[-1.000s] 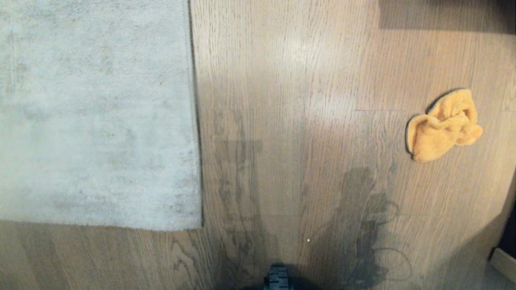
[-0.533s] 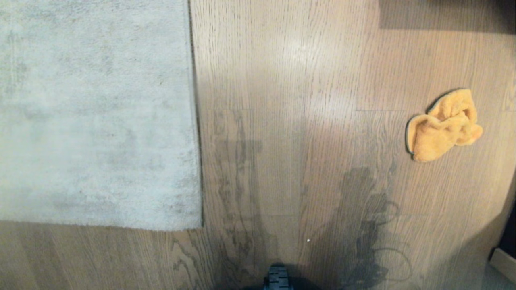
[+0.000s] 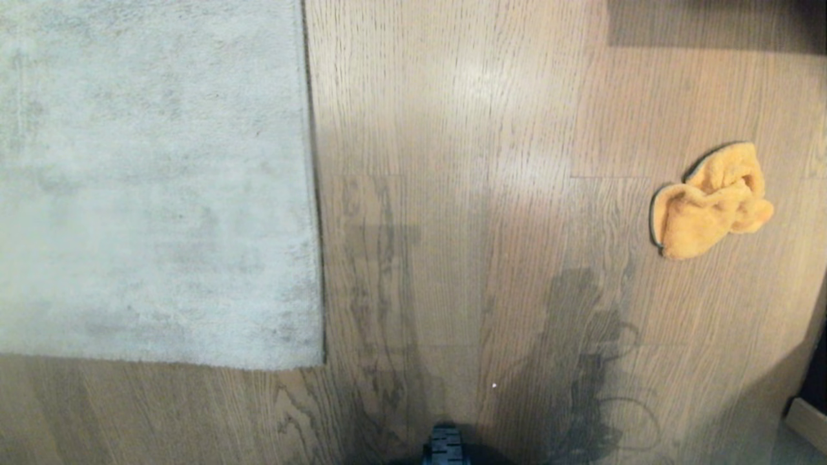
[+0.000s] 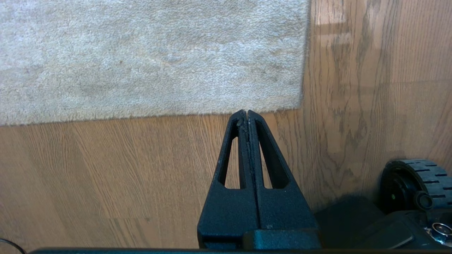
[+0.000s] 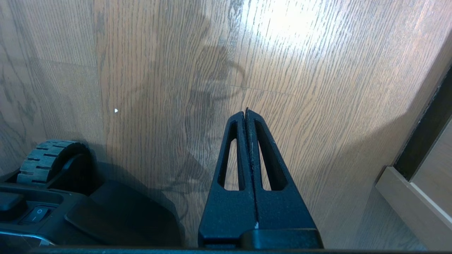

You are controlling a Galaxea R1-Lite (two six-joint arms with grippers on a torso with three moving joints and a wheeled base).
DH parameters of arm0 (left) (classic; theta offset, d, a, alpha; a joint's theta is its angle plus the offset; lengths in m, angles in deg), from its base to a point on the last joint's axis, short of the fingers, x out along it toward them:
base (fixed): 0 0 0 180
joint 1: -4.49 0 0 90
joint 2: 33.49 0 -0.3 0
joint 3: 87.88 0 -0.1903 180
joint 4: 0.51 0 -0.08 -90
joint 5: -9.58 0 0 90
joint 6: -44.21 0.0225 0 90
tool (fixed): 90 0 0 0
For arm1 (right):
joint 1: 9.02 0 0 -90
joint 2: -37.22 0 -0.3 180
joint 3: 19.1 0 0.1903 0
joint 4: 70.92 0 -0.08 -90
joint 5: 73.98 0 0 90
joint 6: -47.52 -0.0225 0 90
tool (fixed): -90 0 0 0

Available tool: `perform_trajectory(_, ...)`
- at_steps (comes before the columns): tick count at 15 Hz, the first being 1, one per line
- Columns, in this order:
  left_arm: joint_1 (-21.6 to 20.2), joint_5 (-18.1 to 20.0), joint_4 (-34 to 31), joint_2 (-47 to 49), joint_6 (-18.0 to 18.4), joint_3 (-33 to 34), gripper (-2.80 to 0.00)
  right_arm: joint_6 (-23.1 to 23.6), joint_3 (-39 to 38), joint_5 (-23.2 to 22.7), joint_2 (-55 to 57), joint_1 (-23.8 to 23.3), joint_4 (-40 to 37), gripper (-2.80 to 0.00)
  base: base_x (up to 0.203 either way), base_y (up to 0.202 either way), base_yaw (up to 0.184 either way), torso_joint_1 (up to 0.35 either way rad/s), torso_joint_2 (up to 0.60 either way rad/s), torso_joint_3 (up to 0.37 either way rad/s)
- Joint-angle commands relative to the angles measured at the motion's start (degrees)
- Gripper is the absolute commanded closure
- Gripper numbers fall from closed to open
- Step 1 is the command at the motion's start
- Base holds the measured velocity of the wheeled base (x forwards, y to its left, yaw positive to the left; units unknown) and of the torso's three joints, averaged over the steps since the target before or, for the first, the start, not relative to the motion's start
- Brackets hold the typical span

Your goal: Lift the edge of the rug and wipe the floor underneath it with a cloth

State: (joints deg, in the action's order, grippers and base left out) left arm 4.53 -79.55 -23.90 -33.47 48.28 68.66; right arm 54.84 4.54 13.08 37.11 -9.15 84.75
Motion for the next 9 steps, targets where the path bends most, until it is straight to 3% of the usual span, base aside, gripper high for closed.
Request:
perform_trajectory(1, 0.0, 0.0, -0.1, 0.0, 0.0, 0.0, 0.0, 0.1, 0.0, 0.0, 0.1, 0.0, 0.0, 0.0, 0.0, 0.0, 0.0, 0.0, 0.0, 0.0)
perform_trajectory(9, 0.0, -0.2, 0.0, 0.0, -0.8, 0.0, 0.0, 0.1, 0.0, 0.0, 0.1, 0.0, 0.0, 0.0, 0.0, 0.0, 0.0, 0.0, 0.0, 0.012)
